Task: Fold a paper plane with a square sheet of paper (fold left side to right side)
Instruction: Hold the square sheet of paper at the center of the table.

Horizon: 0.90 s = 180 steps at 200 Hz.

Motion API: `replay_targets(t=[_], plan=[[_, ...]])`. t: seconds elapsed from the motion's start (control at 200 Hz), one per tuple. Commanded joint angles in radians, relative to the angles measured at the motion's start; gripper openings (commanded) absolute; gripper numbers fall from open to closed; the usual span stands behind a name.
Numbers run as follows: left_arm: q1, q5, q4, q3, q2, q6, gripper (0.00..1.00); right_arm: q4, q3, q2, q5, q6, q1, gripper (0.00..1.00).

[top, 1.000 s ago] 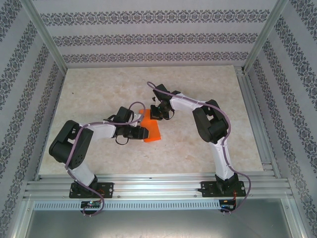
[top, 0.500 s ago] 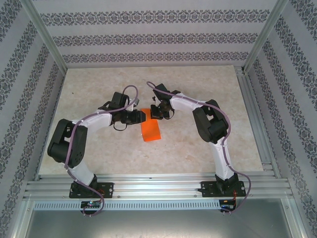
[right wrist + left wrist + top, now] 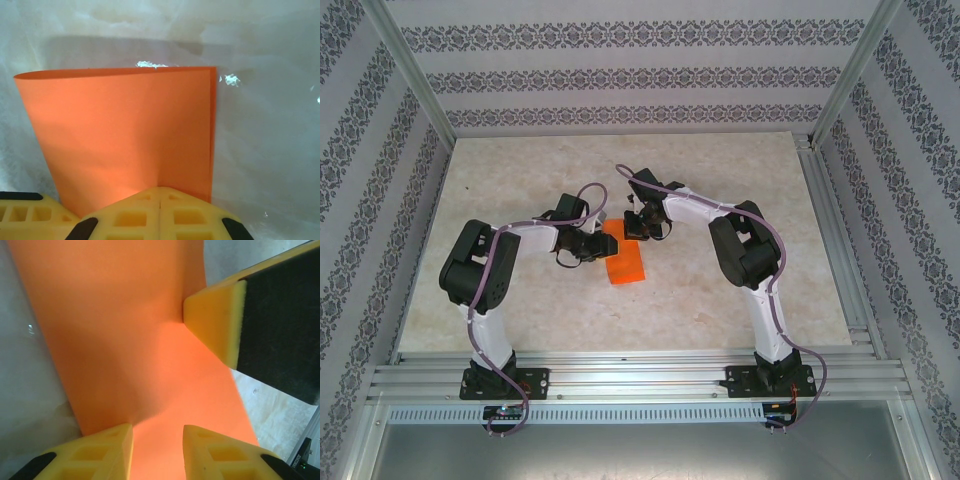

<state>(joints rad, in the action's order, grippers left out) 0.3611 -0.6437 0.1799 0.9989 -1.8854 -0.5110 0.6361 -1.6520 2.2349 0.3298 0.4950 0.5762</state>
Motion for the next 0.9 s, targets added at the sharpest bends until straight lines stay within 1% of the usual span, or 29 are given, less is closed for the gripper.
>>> replay_targets(t=[0.0,0.115,0.225,0.44,0.604,0.789,0.894], plan=[[0.004,0.034,-0.032,-0.029,-0.041,0.01,0.32,0.031,-0.003,0.021,-0.081,-0.029,-0.001,0.05],[0.017,0.054,-0.028,-0.045,-0.058,0.016,0.32,0.045,-0.026,-0.045,-0.08,-0.047,-0.009,0.06],[0.025,0.068,-0.043,-0.064,-0.067,0.008,0.32,0.043,-0.001,-0.12,-0.06,-0.052,-0.011,0.06],[0.03,0.079,-0.043,-0.078,-0.067,0.009,0.32,-0.073,0.21,-0.23,0.045,0.031,0.024,0.06],[0.031,0.085,-0.03,-0.071,-0.062,0.014,0.32,-0.153,0.327,-0.261,0.082,0.087,0.064,0.05],[0.033,0.088,-0.025,-0.068,-0.062,0.014,0.32,-0.174,0.385,-0.258,0.092,0.105,0.099,0.05],[0.032,0.09,-0.019,-0.064,-0.061,0.014,0.32,-0.153,0.408,-0.249,0.063,0.09,0.1,0.06]])
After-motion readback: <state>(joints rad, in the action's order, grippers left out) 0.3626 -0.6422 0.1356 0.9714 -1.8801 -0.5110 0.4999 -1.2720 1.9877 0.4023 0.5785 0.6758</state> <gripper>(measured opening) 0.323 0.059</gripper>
